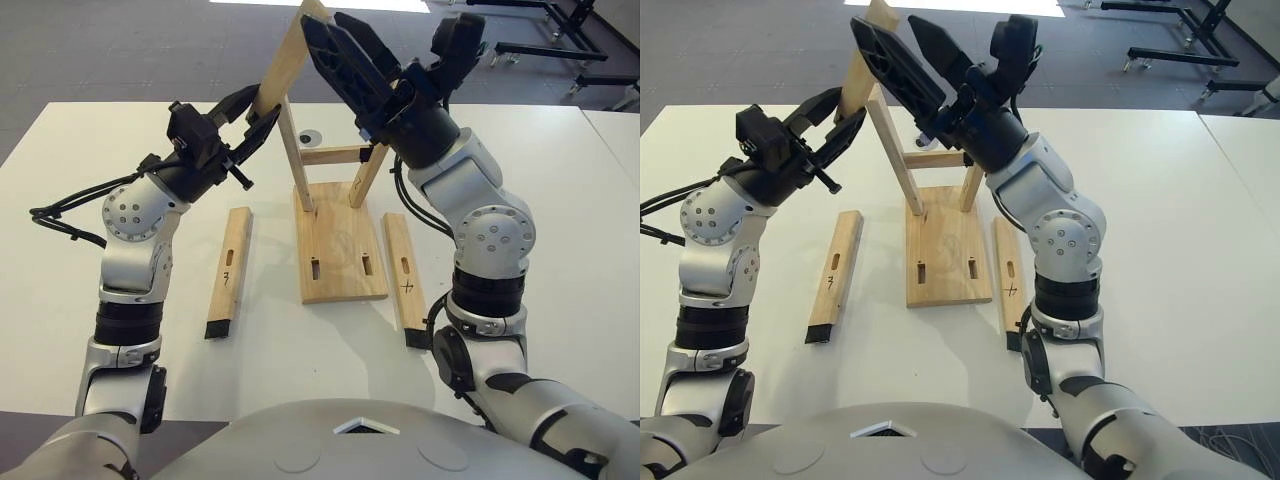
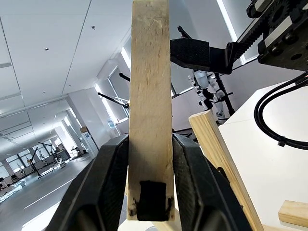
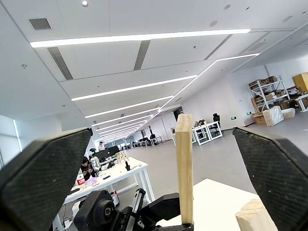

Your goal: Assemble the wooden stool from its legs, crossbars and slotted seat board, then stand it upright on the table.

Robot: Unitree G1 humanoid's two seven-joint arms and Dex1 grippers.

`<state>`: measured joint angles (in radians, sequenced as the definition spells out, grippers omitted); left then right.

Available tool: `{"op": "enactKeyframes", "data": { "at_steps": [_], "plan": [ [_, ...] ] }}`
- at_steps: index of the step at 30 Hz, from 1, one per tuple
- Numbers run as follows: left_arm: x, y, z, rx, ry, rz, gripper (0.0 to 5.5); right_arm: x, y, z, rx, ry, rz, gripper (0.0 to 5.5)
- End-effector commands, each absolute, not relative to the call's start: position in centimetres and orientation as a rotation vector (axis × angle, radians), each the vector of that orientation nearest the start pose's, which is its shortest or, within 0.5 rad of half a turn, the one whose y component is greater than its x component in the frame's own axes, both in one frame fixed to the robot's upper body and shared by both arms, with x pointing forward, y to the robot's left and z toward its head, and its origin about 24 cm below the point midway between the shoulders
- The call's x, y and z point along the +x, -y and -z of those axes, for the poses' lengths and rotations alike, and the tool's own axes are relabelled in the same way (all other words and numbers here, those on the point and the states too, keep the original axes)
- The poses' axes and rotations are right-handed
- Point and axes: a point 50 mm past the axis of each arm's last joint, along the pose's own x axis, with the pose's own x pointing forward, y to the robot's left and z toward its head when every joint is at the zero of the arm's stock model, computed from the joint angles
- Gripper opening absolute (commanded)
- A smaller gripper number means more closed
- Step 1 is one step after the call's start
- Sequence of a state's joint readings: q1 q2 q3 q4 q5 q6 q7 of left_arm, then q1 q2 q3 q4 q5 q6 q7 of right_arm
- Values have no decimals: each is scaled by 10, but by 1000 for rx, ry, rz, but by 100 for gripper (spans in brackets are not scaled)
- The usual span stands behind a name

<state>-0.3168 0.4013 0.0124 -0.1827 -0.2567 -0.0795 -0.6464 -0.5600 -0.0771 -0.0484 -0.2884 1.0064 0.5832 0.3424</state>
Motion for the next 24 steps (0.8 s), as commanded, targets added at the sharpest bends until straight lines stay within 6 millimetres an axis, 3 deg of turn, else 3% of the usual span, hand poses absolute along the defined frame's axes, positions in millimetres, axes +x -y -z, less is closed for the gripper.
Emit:
{"op": "enactKeyframes", "data": {
  "at_steps": [1, 7, 14, 24],
  "plan": [
    [276, -154, -180, 331, 507, 754, 128, 281, 76, -228, 682, 301, -1053, 540],
    [274, -145, -176, 339, 479, 798, 128, 283, 63, -228, 667, 290, -1090, 540],
    [278, -147, -174, 353, 457, 795, 128, 286, 52, -223, 618, 265, -1087, 430],
    [277, -150, -170, 376, 432, 840, 128, 290, 53, -219, 608, 284, -1034, 245]
  ]
}}
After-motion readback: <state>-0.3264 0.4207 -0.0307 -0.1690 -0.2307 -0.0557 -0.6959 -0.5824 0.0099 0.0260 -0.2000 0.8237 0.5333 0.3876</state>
